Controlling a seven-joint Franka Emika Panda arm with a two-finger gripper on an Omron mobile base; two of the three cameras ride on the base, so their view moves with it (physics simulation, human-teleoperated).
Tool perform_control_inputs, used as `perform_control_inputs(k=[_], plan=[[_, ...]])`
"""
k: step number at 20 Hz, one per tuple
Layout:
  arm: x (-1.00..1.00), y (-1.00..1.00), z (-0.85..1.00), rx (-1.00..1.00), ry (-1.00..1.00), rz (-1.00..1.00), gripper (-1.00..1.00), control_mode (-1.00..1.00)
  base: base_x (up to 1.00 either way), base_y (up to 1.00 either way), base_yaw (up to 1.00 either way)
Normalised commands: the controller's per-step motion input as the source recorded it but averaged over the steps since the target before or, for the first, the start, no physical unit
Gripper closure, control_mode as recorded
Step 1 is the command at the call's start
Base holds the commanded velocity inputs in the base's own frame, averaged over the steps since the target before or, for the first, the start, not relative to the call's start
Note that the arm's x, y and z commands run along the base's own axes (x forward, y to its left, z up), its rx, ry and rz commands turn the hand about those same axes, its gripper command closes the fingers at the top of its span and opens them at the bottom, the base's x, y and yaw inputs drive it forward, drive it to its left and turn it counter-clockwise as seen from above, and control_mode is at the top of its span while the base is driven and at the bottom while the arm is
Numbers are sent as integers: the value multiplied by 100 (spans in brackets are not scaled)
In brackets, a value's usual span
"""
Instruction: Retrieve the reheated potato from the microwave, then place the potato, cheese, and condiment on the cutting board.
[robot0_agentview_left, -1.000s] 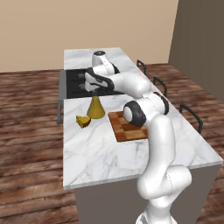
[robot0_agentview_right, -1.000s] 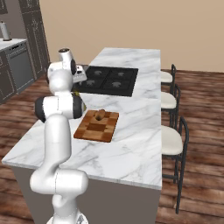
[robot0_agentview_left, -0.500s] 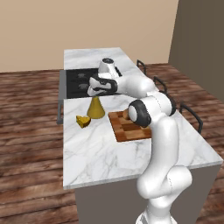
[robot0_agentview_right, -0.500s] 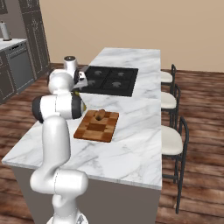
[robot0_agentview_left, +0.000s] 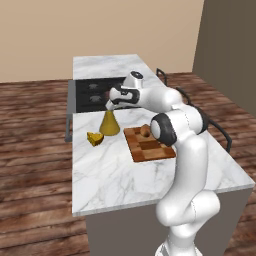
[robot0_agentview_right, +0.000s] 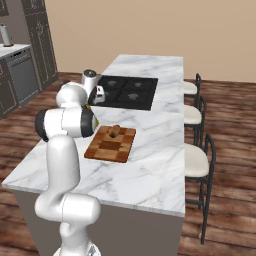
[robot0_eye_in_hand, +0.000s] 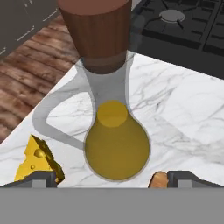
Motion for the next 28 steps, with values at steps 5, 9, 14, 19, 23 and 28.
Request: perform_control_inputs(k=[5,9,14,19,23,28], plan=[[8,-2,12,9,0,0,-100,-100,0,0,0],[11,0,15,8,0,-2,-100,-100,0,0,0],[5,5,3,4,0,0,-100,-100,0,0,0],[20,5,0,0,0,0,-100,-100,0,0,0],[32,9,0,0,0,0,-100,-100,0,0,0],[25,24,-3,0,0,-4,-100,-100,0,0,0]])
